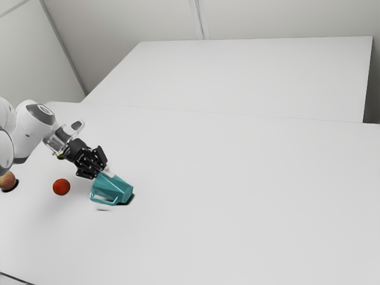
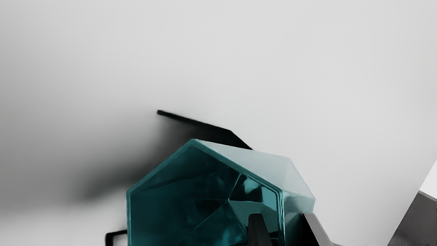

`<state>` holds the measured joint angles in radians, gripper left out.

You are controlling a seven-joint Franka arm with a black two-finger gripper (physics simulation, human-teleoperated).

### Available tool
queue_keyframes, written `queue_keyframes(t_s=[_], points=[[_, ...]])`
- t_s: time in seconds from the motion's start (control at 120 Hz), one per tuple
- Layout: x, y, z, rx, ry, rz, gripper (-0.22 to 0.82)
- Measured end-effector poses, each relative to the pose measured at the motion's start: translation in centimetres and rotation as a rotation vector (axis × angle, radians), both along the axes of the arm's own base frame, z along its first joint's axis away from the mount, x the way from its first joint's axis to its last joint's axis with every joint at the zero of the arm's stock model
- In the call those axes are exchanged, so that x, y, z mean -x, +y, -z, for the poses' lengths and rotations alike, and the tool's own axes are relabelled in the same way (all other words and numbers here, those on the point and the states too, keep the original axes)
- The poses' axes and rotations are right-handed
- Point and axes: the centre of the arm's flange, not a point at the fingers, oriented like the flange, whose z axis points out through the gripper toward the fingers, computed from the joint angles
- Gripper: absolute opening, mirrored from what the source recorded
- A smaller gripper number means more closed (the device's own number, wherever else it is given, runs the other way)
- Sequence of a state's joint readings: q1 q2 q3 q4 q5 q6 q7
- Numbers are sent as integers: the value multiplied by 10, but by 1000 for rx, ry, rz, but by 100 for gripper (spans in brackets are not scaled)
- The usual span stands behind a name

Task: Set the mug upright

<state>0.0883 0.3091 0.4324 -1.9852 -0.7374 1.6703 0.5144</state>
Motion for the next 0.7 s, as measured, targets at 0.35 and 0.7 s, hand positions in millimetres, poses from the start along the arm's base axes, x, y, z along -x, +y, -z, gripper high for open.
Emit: queue_keyframes(t_s=[0.35,0.7], points=[[-5,-19,-20,40,-43,16,-14],[-25,-81,-64,-62,-109,157,-15]])
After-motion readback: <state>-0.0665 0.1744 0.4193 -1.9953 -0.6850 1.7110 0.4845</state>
